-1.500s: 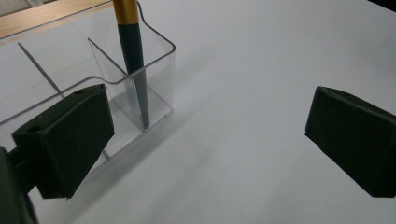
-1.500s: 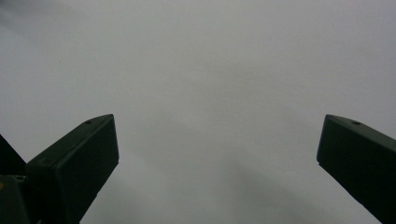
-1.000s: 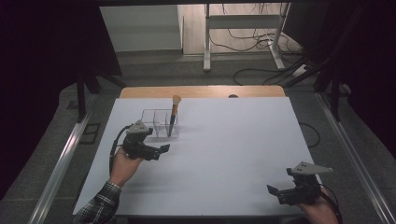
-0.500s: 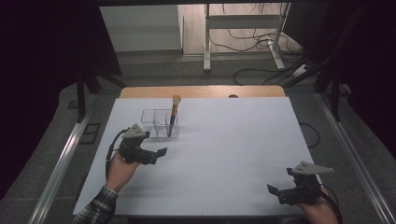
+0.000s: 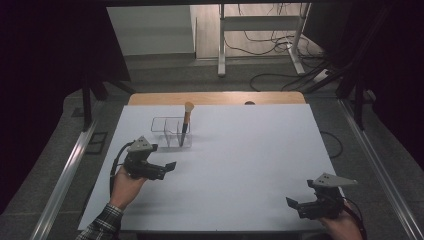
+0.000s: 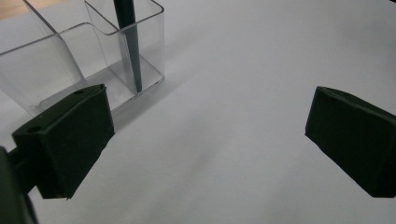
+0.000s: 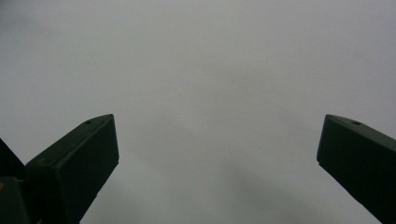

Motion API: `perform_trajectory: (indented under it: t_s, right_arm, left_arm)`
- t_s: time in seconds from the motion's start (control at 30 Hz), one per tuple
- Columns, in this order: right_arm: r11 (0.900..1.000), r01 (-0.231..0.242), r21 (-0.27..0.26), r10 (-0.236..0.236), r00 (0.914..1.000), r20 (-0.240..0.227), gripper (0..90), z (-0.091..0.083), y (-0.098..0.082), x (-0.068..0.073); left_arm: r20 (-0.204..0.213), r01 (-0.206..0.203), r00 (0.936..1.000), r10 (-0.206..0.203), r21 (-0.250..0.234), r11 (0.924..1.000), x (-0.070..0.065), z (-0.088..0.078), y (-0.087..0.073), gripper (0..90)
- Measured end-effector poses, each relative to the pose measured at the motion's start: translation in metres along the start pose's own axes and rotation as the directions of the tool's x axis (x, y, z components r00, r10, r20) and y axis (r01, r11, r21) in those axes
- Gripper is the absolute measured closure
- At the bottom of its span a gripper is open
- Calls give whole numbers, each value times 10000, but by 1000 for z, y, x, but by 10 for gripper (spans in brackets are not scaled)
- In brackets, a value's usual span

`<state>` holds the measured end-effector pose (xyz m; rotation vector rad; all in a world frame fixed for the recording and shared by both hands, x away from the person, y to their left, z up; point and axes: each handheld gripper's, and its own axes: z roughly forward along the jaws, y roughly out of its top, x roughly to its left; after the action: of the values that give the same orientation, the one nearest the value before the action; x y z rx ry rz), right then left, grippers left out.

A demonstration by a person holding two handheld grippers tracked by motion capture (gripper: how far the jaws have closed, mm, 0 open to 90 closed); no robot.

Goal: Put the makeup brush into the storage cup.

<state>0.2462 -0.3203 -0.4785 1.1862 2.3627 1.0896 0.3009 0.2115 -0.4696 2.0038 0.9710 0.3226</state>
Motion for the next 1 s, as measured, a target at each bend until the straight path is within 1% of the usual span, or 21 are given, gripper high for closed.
perform_trajectory:
  t_s: [0.2, 0.57, 0.73, 1.0]
  right_arm:
    - [10000, -14, -81, 14, 10000, -37, 0, 0, 0, 0]
    - [9999, 8, -111, -9, 10000, -64, 0, 0, 0, 0]
    - [9999, 45, -115, -45, 10000, -17, 0, -1, 0, 0]
    - [9999, 71, -73, -71, 10000, 7, 0, 0, 0, 0]
  left_arm:
    - [-58, -9, 10000, 9, -40, 10000, -2, -4, -3, 12]
    - [-152, -5, 9999, 4, -7, 10000, -5, -14, -12, 12]
    - [-197, 149, 9997, -149, -38, 9999, -5, -20, -18, 12]
    - [-239, 283, 9993, -285, -103, 9995, -6, -28, -25, 12]
